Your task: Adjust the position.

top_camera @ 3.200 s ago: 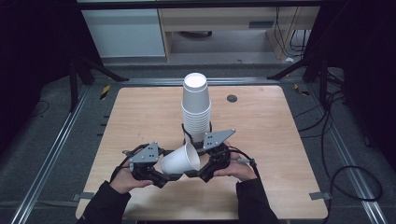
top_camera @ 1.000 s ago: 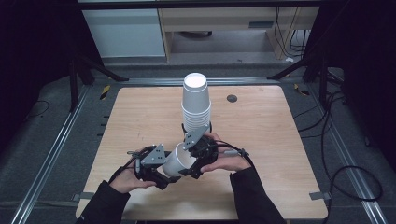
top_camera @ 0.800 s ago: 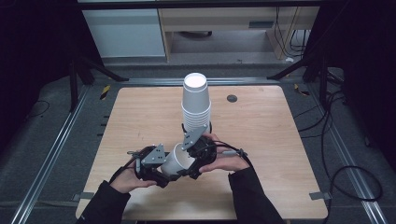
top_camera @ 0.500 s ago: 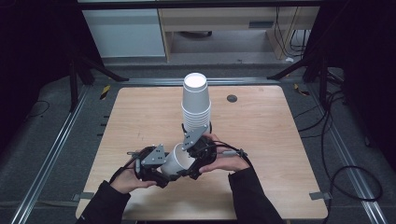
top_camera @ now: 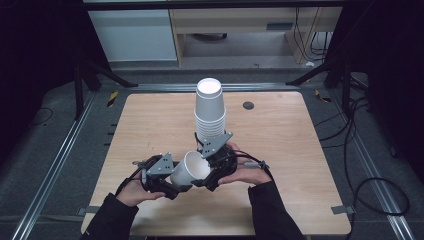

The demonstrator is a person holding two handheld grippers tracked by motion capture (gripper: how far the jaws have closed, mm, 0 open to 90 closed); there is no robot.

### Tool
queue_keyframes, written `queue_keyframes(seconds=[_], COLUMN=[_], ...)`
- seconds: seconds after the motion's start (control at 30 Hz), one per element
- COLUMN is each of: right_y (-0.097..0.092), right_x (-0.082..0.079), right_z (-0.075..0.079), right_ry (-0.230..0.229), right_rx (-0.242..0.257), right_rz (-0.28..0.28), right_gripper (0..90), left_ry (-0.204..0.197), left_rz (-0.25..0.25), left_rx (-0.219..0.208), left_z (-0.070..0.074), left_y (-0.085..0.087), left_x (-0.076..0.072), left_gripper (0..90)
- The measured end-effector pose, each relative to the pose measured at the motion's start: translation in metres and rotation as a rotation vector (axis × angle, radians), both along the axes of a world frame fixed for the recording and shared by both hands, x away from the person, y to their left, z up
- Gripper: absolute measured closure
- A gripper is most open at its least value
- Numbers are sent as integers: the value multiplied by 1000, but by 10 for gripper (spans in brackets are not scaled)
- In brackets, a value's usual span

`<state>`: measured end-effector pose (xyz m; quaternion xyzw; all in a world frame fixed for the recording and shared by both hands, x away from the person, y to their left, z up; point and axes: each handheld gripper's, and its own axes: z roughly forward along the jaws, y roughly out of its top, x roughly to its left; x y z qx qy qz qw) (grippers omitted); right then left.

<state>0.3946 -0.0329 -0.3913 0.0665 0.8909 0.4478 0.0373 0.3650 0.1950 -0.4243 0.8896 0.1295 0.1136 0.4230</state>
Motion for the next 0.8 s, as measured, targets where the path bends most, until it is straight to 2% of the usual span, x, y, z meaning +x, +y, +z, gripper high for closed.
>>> queue_keyframes(seconds=[0.13, 0.2, 0.3, 0.43, 0.53, 0.8], right_y=[-10, -17, -28, -37, -40, -37], right_x=[-1, -2, -2, -4, -6, -11], right_z=[3, 5, 7, 4, -1, -14], right_ry=[-7, -7, -6, -4, -1, 27], right_rx=[25, 53, 101, 134, 153, 245], right_rz=[-17, -33, -63, -98, -118, -130], right_gripper=[48, 48, 48, 48, 46, 46], left_ry=[2, 1, 1, -3, -12, -18], left_rz=[12, 22, 39, 42, 39, 26], left_rx=[2, -3, -21, -75, -89, -138], left_z=[-1, -2, -1, 3, 4, 7], left_y=[4, 6, 10, 12, 11, 6], left_x=[2, 4, 6, 6, 4, 1], left_gripper=[230, 230, 229, 228, 228, 227])
